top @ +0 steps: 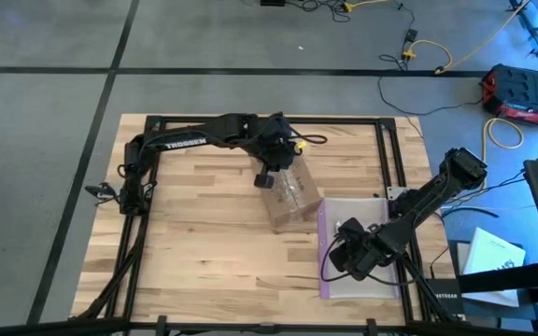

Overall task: Unpack boxes
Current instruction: Open the cardboard box using the cutter

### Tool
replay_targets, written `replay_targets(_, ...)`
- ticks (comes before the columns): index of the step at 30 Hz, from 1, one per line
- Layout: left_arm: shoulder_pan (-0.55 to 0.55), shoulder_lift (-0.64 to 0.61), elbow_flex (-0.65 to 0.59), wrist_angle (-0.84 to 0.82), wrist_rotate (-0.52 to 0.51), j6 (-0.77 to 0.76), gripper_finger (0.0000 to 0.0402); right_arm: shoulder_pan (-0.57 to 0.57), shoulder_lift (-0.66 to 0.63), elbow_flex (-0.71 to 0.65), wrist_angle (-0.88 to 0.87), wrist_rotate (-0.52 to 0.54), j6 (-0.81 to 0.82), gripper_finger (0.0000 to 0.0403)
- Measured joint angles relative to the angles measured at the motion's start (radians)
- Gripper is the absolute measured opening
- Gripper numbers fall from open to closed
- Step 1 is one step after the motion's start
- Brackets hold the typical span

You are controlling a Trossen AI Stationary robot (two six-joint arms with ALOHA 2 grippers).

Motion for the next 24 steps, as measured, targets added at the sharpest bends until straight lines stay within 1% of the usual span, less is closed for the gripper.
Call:
replay_targets(5, 0.003, 0.045, 0.008, 0.042, 0.000, 0.028, 0.0000, 0.000, 0.000, 0.000, 0.001, 0.000, 0.000, 0.0136)
replay_targets(8, 0.015, 0.112, 0.008, -0.023, 0.007, 0.021, 0.0000, 0.000, 0.000, 0.000, 0.001, 0.000, 0.000, 0.0136)
replay_targets(11, 0.021, 0.207, 0.007, -0.090, 0.019, 0.022, 0.0000, -0.001, 0.000, 0.000, 0.000, 0.000, -0.003, 0.0136)
replay_targets(14, 0.002, 0.256, 0.009, -0.109, -0.021, 0.019, 0.0000, -0.001, 0.000, 0.000, 0.000, 0.000, -0.003, 0.0136)
replay_targets(18, -0.024, 0.248, 0.028, -0.106, -0.071, 0.014, 0.0000, -0.001, 0.000, 0.000, 0.001, -0.002, -0.002, 0.0136)
replay_targets(24, -0.056, 0.151, 0.137, -0.154, -0.067, -0.003, 0.0000, -0.001, 0.000, 0.000, 0.001, -0.001, 0.000, 0.0136)
